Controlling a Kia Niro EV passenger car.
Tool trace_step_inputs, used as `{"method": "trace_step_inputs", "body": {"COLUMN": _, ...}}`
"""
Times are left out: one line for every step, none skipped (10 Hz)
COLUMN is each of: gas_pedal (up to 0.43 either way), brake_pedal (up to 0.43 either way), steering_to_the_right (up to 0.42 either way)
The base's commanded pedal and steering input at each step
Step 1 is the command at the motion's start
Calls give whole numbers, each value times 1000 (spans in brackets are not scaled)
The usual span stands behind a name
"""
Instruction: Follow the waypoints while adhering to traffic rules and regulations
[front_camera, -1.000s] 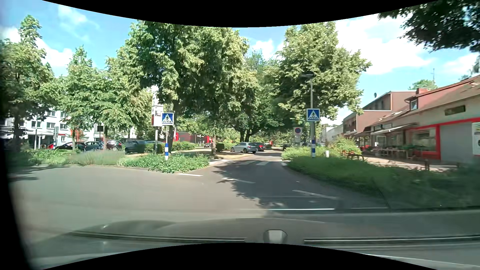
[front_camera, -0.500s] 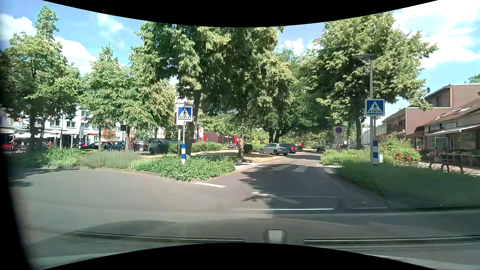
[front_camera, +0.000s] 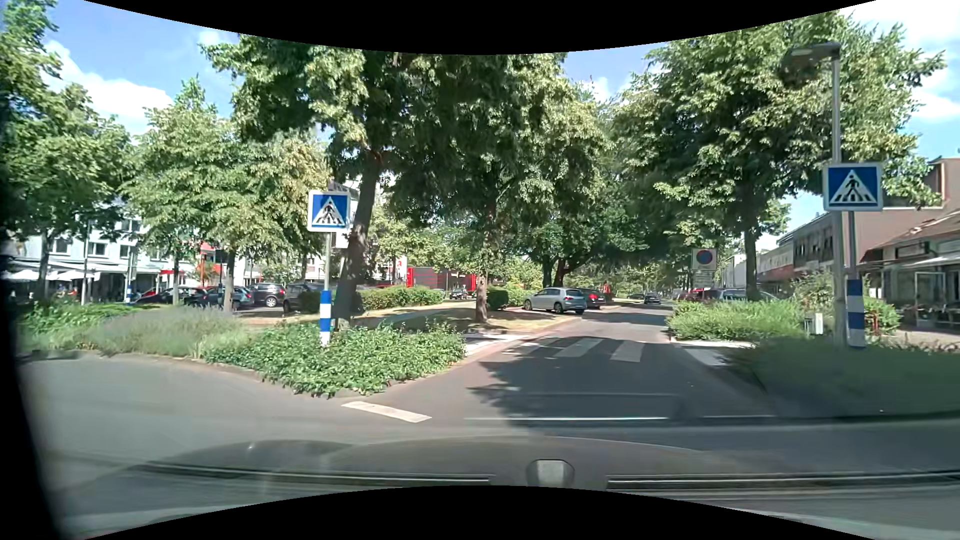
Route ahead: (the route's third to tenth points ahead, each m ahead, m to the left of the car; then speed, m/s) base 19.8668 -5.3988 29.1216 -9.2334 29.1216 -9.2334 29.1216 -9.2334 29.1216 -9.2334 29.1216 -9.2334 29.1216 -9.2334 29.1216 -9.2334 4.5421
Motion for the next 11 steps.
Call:
{"method": "trace_step_inputs", "body": {"gas_pedal": 98, "brake_pedal": 6, "steering_to_the_right": 111}}
{"method": "trace_step_inputs", "body": {"gas_pedal": 98, "brake_pedal": 6, "steering_to_the_right": 112}}
{"method": "trace_step_inputs", "body": {"gas_pedal": 98, "brake_pedal": 6, "steering_to_the_right": 111}}
{"method": "trace_step_inputs", "body": {"gas_pedal": 98, "brake_pedal": 6, "steering_to_the_right": 111}}
{"method": "trace_step_inputs", "body": {"gas_pedal": 110, "brake_pedal": 6, "steering_to_the_right": 111}}
{"method": "trace_step_inputs", "body": {"gas_pedal": 110, "brake_pedal": 6, "steering_to_the_right": 112}}
{"method": "trace_step_inputs", "body": {"gas_pedal": 110, "brake_pedal": 6, "steering_to_the_right": 113}}
{"method": "trace_step_inputs", "body": {"gas_pedal": 110, "brake_pedal": 6, "steering_to_the_right": 115}}
{"method": "trace_step_inputs", "body": {"gas_pedal": 110, "brake_pedal": 6, "steering_to_the_right": 116}}
{"method": "trace_step_inputs", "body": {"gas_pedal": 110, "brake_pedal": 6, "steering_to_the_right": 117}}
{"method": "trace_step_inputs", "body": {"gas_pedal": 110, "brake_pedal": 6, "steering_to_the_right": 117}}
